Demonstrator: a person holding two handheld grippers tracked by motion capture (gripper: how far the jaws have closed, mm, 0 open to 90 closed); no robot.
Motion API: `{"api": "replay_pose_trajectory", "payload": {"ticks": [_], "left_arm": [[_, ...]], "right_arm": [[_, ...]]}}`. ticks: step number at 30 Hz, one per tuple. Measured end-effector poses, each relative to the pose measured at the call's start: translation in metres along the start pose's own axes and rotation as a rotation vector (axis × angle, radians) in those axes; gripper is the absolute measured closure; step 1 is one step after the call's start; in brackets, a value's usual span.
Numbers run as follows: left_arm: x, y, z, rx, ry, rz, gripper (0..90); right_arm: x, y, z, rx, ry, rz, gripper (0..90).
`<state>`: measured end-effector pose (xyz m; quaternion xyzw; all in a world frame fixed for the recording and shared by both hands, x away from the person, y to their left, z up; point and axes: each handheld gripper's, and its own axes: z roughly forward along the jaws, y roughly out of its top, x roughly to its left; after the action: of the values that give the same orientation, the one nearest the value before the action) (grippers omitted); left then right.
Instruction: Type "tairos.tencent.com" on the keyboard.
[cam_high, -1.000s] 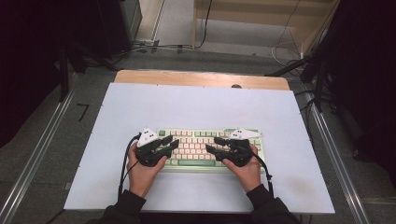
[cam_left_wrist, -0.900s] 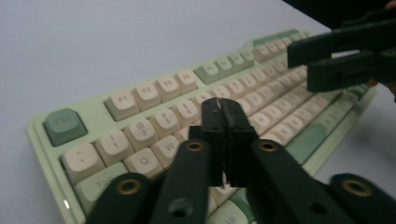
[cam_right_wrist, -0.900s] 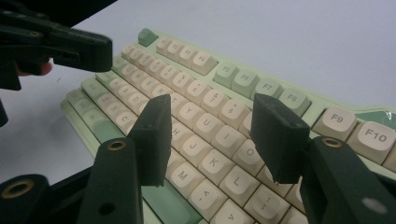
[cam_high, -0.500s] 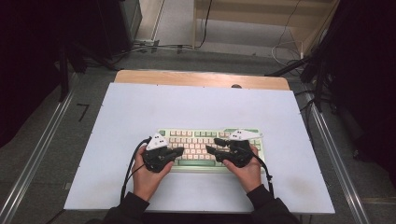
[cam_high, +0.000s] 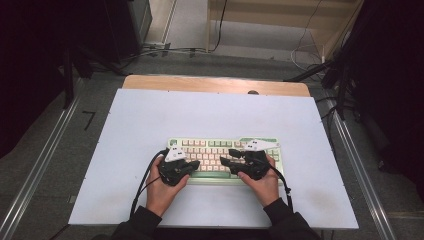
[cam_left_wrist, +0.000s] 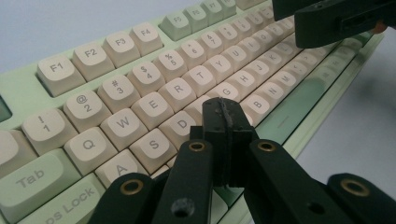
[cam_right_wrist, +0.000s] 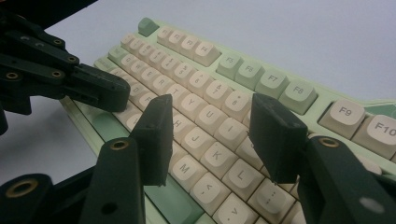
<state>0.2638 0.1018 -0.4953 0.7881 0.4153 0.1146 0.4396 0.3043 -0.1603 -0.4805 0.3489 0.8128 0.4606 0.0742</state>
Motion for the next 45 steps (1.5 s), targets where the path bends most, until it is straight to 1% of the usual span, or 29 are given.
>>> {"api": "replay_pose_trajectory", "payload": {"ticks": [3,5,8,10,12,13,14,16,17,18,20,21,22,23,24,26,27,31,32,35,39,42,45], "left_arm": [[0.000,0.000,0.001,0.002,0.002,0.001,90.0],[0.000,0.000,0.003,0.020,0.006,0.007,90.0],[-0.001,0.000,0.003,0.012,-0.001,0.009,89.6],[-0.001,0.001,0.000,-0.017,-0.015,-0.003,84.8],[0.000,0.003,-0.006,-0.068,-0.029,-0.011,79.5],[0.000,0.004,-0.009,-0.098,-0.028,-0.012,75.5],[0.001,0.005,-0.012,-0.131,-0.022,-0.015,69.4],[0.005,0.006,-0.015,-0.201,0.001,-0.023,51.5],[0.007,0.006,-0.017,-0.225,0.008,-0.034,44.6],[0.009,0.006,-0.018,-0.249,0.015,-0.048,40.7],[0.011,0.006,-0.022,-0.280,0.033,-0.064,34.7],[0.012,0.006,-0.023,-0.292,0.045,-0.067,33.6],[0.013,0.006,-0.024,-0.301,0.054,-0.070,31.5],[0.014,0.006,-0.023,-0.306,0.065,-0.082,28.7],[0.016,0.006,-0.023,-0.303,0.064,-0.093,26.8],[0.019,0.005,-0.022,-0.292,0.062,-0.114,25.5],[0.020,0.004,-0.022,-0.289,0.067,-0.119,25.3],[0.024,0.004,-0.023,-0.294,0.099,-0.115,24.4],[0.024,0.003,-0.023,-0.296,0.107,-0.114,24.3],[0.024,0.003,-0.024,-0.307,0.119,-0.111,24.3],[0.024,0.004,-0.025,-0.311,0.129,-0.110,24.4],[0.025,0.003,-0.024,-0.300,0.130,-0.108,24.9],[0.025,0.003,-0.023,-0.291,0.126,-0.105,29.7]], "right_arm": [[0.000,0.000,0.000,-0.001,-0.001,-0.002,48.2],[0.000,0.000,0.000,0.003,-0.003,-0.003,48.3],[0.000,0.000,0.001,0.006,-0.003,-0.006,48.3],[0.001,0.000,0.000,0.003,-0.002,-0.007,48.3],[0.000,0.000,0.000,0.001,-0.002,-0.004,48.3],[0.000,0.000,-0.001,0.001,-0.003,-0.001,48.3],[0.000,0.000,-0.001,-0.001,-0.003,0.000,48.3],[0.000,0.000,0.000,-0.001,-0.004,-0.002,48.3],[0.000,0.000,0.000,0.000,-0.004,-0.002,48.4],[0.000,0.000,0.000,0.000,-0.004,-0.002,48.3],[0.000,0.000,0.000,0.002,-0.006,-0.003,48.3],[0.000,0.000,0.000,0.003,-0.005,-0.003,48.3],[0.000,0.000,0.000,0.005,-0.005,-0.003,48.3],[0.000,0.000,0.000,0.005,-0.004,-0.004,48.3],[0.000,-0.001,0.000,0.007,-0.004,-0.007,48.3],[0.000,-0.001,0.001,0.007,-0.004,-0.009,48.3],[0.000,0.000,0.001,0.007,-0.004,-0.009,48.3],[0.000,-0.001,0.001,0.013,0.002,-0.001,47.9],[0.000,-0.001,0.002,0.018,0.002,-0.007,47.9],[0.001,-0.001,0.002,0.017,0.001,-0.009,47.9],[0.001,-0.001,0.002,0.017,0.001,-0.008,47.9],[0.002,-0.001,0.002,0.014,-0.002,-0.012,47.9],[0.001,-0.001,0.002,0.015,-0.005,-0.011,47.9]]}}
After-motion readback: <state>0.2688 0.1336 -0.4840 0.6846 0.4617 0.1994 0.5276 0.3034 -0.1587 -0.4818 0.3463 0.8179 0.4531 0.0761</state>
